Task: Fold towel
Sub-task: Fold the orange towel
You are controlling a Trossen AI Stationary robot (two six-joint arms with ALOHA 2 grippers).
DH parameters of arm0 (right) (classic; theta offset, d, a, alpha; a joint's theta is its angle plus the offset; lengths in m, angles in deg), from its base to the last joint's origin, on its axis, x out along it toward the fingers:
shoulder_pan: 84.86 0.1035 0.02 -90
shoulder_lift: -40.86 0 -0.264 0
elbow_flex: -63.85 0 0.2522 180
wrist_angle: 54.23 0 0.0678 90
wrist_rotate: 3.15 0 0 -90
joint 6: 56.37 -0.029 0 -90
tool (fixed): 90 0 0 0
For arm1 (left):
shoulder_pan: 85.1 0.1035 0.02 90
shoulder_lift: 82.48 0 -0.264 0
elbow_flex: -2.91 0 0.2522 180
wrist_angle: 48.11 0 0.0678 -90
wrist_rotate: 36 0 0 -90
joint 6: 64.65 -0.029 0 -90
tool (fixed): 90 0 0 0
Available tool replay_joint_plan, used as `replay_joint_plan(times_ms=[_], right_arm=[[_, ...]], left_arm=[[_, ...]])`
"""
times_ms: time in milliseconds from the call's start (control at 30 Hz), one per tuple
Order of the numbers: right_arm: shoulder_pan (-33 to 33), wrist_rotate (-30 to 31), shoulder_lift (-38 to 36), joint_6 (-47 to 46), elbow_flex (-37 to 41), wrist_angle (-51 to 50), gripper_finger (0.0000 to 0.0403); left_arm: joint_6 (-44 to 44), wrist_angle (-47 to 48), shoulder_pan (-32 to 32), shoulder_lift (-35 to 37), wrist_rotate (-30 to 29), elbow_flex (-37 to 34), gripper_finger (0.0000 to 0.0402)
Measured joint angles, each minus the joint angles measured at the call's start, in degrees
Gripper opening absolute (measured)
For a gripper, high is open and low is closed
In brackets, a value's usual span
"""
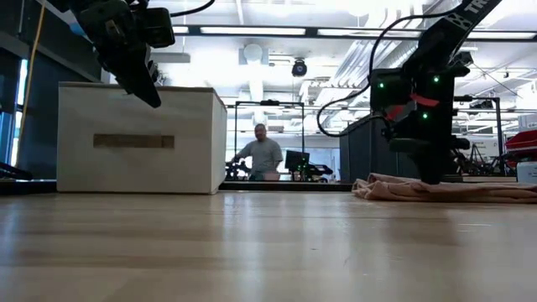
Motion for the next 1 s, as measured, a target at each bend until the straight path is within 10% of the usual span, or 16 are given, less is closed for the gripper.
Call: replay_joint_plan(times_ms=[600,1000], right_arm=[[5.1,-2.0,-0.2,-12.9,2.1,-2.2,0.0],[29.2,-7.2,-0.3,-39.4,1.0,-1.1,0.0]], left_arm=[[-1.1,-2.7,-0.1,0.0,-0.7,-0.4,0.0009],[-3.2,-5.4,-0.1,0.0,-0.4,-0.4,0.0009]])
